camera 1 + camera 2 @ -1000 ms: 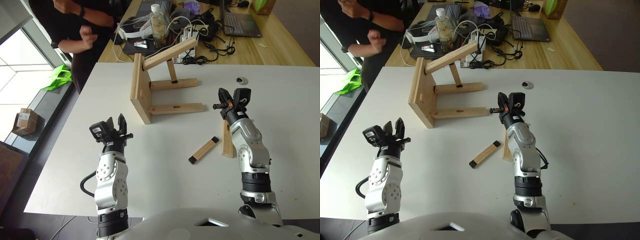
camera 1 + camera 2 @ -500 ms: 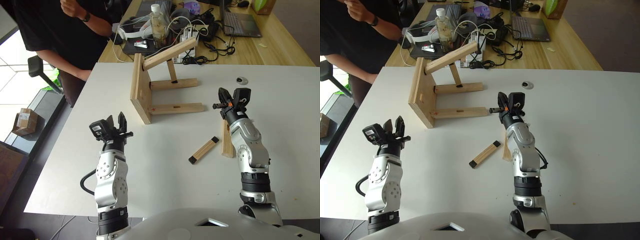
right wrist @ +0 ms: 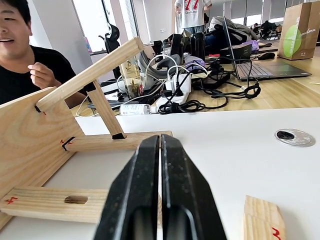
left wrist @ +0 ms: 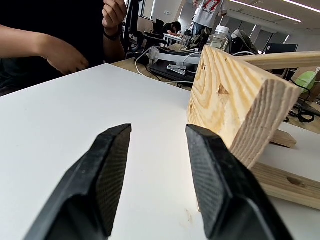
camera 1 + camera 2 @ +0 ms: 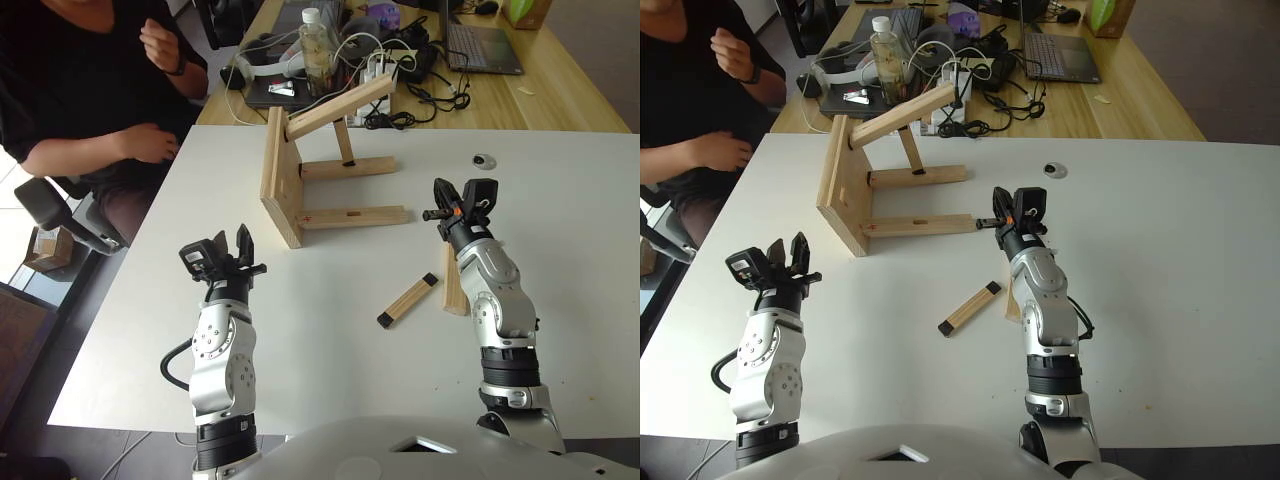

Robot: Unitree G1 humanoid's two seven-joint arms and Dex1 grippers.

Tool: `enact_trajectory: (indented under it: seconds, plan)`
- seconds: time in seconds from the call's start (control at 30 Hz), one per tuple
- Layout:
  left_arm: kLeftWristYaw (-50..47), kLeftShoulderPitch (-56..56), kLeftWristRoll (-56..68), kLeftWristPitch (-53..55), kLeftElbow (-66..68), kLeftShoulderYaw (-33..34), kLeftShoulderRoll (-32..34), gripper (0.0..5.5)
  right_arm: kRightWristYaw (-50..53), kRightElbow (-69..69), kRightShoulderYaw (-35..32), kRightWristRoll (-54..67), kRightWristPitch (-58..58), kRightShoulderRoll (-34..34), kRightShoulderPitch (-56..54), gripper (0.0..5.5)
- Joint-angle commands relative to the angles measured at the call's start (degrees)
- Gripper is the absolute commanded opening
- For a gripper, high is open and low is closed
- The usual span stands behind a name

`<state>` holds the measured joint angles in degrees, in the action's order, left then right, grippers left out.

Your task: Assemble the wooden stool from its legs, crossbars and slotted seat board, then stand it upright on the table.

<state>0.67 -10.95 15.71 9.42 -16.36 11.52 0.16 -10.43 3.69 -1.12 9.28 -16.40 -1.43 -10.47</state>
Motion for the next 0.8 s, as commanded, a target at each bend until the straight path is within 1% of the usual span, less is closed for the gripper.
enact_trajectory:
  seconds: [0.03, 0.2, 0.37, 0.4, 0.5, 0.53, 0.57, 0.67, 0.8]
  plan:
    - [-0.1, -0.3, -0.5, 0.4, -0.1, -0.2, 0.2, 2.03, 0.5, 0.6, 0.4, 0.3, -0.2, -0.1, 0.4, 0.05]
    - [-0.1, -0.5, -0.5, 0.3, -0.2, -0.3, 0.1, 2.03, 0.6, 1.0, 0.1, 1.1, -0.4, -0.6, 0.6, 0.05]
    - [-0.3, -0.7, -0.5, 0.2, -0.2, -0.3, 0.0, 2.03, 1.4, 2.9, 0.0, 2.8, -4.2, -1.5, 1.3, 0.05]
    - [-0.3, -0.8, -0.5, 0.1, -0.3, -0.4, 0.0, 2.03, 2.0, 3.4, 0.2, 2.9, -5.3, -1.7, 1.6, 0.05]
    - [-0.4, -1.1, -0.5, 0.0, -0.4, -0.3, -0.1, 2.03, 8.4, 5.0, 0.0, 0.9, -10.5, -3.4, 0.7, 0.05]
    - [-0.5, -1.2, -0.5, 0.0, -0.5, -0.3, -0.2, 2.03, 8.1, 5.9, -0.7, 2.8, -11.1, -4.1, 0.6, 0.05]
    - [-0.5, -1.2, -0.5, 0.0, -0.5, -0.3, -0.2, 2.03, 6.7, 7.0, -0.3, 4.0, -10.4, -4.0, 1.1, 0.05]
    - [-0.5, -1.4, -0.5, 0.0, -0.6, -0.5, -0.2, 2.03, 3.9, 9.0, 2.8, 2.6, -6.1, -2.1, 3.6, 0.05]
    - [-0.4, -1.2, -0.7, 0.0, -0.5, -0.6, 0.0, 2.03, 2.5, 7.7, 3.8, 0.6, -1.7, -0.2, 4.2, 0.05]
